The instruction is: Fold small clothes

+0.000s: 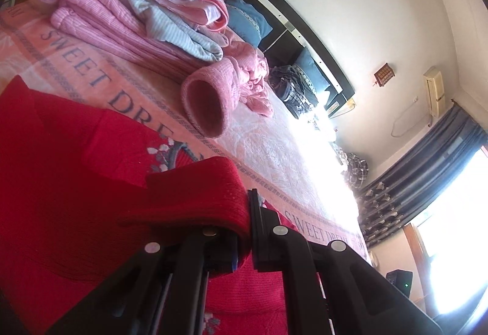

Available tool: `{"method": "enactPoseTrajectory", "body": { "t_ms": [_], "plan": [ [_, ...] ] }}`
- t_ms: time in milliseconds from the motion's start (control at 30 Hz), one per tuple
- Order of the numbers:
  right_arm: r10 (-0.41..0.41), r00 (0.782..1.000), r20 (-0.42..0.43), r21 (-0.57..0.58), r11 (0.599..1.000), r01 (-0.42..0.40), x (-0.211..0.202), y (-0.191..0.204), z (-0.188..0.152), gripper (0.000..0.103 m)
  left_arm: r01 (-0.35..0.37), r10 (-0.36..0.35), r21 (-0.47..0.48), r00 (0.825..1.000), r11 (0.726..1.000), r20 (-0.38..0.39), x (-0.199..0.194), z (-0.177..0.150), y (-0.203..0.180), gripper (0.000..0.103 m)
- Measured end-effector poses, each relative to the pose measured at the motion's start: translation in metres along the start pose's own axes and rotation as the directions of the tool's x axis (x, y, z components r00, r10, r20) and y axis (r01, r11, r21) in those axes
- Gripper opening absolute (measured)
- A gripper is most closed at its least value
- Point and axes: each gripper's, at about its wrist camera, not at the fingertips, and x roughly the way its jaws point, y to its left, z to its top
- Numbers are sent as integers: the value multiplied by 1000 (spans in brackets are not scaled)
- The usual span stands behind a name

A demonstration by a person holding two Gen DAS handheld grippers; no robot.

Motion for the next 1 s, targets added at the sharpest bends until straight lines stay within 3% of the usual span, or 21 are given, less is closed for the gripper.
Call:
{"method": "enactPoseTrajectory", "body": {
  "t_ms": [300, 367, 433, 567, 633, 733, 833, 900, 1000],
  "plan": [
    [-3, 1000, 1, 41, 999, 3, -7, -30, -7, 67, 54, -53, 19, 995, 998, -85, 46, -38, -43, 6],
    [-3, 1000, 1, 51, 999, 3, -8, -35, -8, 67, 54, -52, 7, 991, 999, -121, 58, -46, -44, 12],
    [-4, 1000, 2, 58, 998, 4, -8, -40, -8, 67, 32, -31, 5, 983, 999, -182, 70, -56, -44, 23],
    [-2, 1000, 14, 72, 997, 1, -11, -42, -4, 67, 42, -29, 34, 949, 999, -314, 83, -72, -47, 33],
    [4, 1000, 25, 73, 997, -6, -14, -38, 0, 67, 68, -44, 63, 942, 996, -332, 75, -68, -53, 37],
    [24, 999, 40, 69, 997, -27, -17, -27, 7, 67, 117, -78, 86, 930, 989, -359, 55, -46, -57, 57],
    [66, 997, 44, 79, 994, -69, -14, -12, 16, 67, 164, -128, 79, 933, 983, -337, 27, -17, -51, 78],
    [114, 993, 33, 98, 988, -117, -6, 0, 21, 67, 170, -142, 65, 939, 983, -313, 10, 0, -36, 80],
    [165, 986, 19, 112, 980, -166, 8, 23, 28, 67, 123, -108, 35, 953, 992, -281, -6, 16, -2, 80]
  ]
}}
